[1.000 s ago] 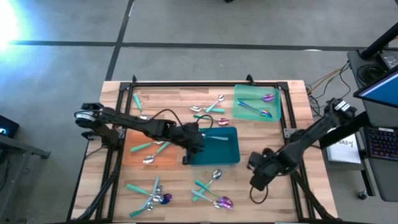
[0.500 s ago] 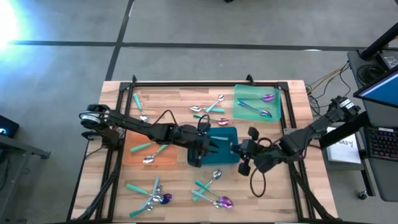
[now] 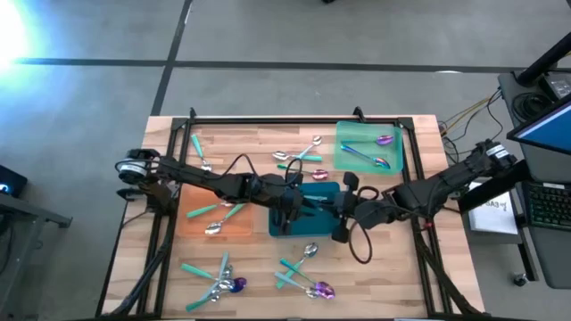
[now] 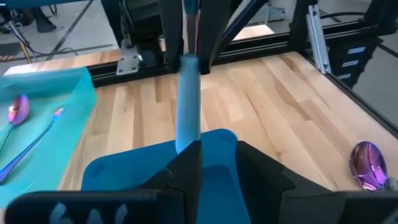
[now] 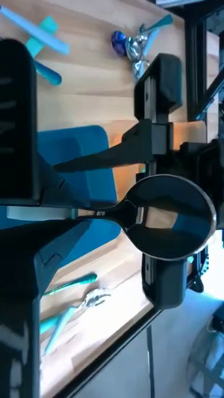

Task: Sort silverware by color (type)
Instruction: Put the light blue spoon into the blue bin

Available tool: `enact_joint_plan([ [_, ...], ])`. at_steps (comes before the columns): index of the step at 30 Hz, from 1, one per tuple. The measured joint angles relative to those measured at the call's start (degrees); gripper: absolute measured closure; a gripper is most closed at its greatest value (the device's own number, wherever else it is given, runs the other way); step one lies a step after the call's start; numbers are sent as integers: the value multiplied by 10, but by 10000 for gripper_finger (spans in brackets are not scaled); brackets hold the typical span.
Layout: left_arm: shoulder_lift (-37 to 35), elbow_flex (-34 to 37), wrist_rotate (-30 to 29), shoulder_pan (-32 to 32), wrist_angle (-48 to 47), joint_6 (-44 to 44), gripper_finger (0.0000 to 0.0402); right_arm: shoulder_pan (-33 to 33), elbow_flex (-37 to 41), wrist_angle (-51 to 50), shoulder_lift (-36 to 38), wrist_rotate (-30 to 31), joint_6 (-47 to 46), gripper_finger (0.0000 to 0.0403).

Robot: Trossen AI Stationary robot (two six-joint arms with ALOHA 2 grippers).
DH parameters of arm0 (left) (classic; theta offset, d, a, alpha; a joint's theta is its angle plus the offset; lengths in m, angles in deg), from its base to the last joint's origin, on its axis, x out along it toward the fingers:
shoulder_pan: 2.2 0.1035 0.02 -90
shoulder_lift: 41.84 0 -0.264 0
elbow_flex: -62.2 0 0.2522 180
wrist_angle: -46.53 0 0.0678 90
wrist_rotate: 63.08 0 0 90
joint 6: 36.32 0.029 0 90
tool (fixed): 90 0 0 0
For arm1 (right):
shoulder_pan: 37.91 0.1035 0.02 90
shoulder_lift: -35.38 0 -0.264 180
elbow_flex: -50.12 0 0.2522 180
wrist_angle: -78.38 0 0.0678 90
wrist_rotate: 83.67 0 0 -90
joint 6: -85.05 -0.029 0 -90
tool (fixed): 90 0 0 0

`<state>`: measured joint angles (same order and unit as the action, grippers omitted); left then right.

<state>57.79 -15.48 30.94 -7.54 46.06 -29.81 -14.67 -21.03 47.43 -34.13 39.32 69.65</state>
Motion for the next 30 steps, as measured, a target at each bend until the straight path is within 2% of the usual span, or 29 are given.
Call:
enact_joint_plan([
  [11,0,0,13,6,21,25,221,-10,-4,29,-18,-20,26,390],
  [17,0,0,16,6,37,28,215,-20,-4,42,-29,-29,33,390],
  [22,0,0,17,6,42,34,256,-19,-4,46,-34,-35,46,390],
  [28,0,0,18,6,42,37,374,-19,-4,60,-37,-35,59,390],
  [30,0,0,18,6,41,35,377,-19,-4,60,-37,-37,60,390],
])
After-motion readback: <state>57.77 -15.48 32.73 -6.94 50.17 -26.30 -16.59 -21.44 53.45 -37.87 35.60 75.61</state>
